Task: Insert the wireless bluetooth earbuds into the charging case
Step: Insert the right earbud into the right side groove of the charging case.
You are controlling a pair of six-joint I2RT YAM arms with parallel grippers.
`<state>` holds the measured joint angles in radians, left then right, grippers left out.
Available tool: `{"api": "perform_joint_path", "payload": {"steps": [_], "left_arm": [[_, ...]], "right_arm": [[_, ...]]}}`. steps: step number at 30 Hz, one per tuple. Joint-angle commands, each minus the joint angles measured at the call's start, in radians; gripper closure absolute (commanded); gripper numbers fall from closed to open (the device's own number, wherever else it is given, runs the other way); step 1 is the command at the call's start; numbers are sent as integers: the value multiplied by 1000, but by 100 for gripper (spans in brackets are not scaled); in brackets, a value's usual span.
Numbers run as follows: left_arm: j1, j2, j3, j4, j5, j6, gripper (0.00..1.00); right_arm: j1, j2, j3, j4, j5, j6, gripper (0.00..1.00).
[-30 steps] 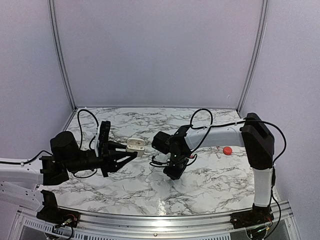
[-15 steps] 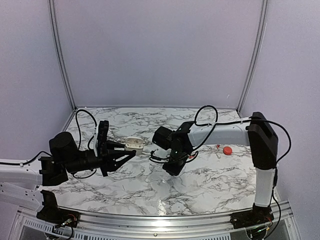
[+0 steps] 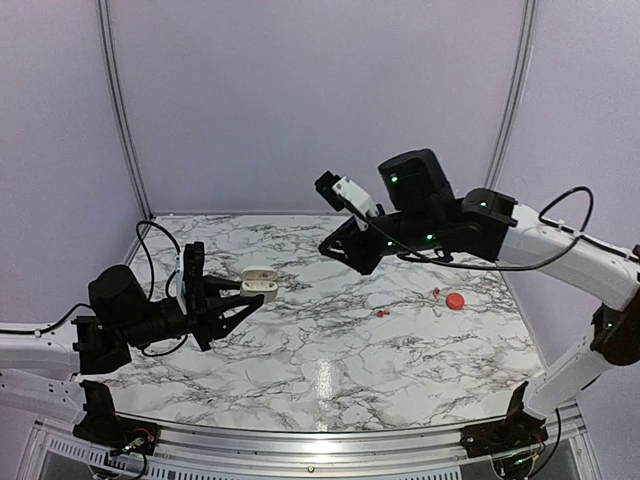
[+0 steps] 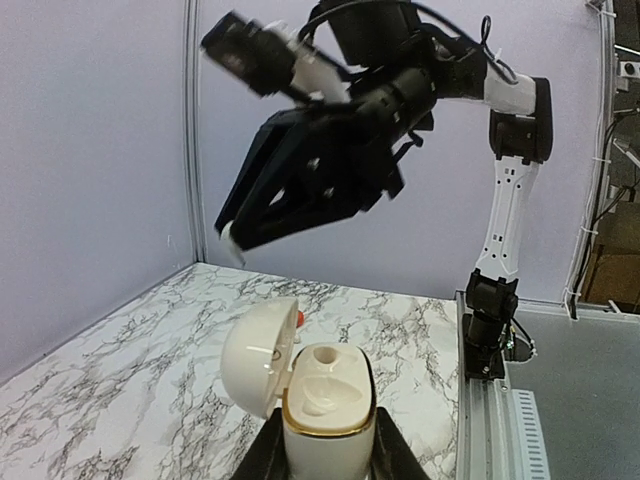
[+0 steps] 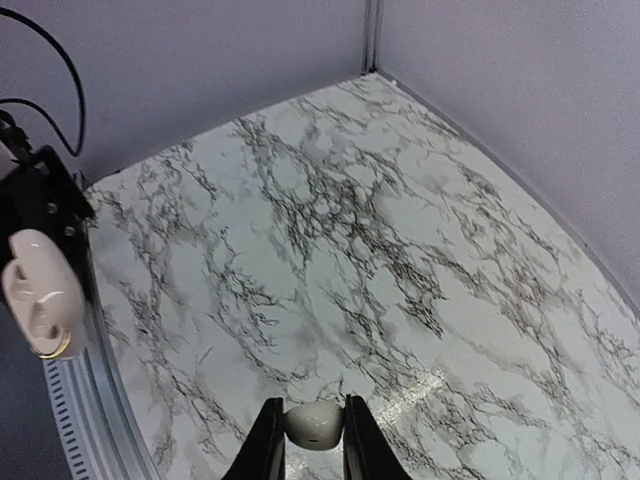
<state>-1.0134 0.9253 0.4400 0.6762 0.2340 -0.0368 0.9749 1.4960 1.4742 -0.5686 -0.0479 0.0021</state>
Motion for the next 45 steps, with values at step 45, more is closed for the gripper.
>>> {"api": "perform_joint_path", "payload": {"steps": [45], "left_arm": [[4, 1, 13, 212, -97, -4, 100]], "right_arm": [[194, -89, -253, 784, -153, 234, 87]]}}
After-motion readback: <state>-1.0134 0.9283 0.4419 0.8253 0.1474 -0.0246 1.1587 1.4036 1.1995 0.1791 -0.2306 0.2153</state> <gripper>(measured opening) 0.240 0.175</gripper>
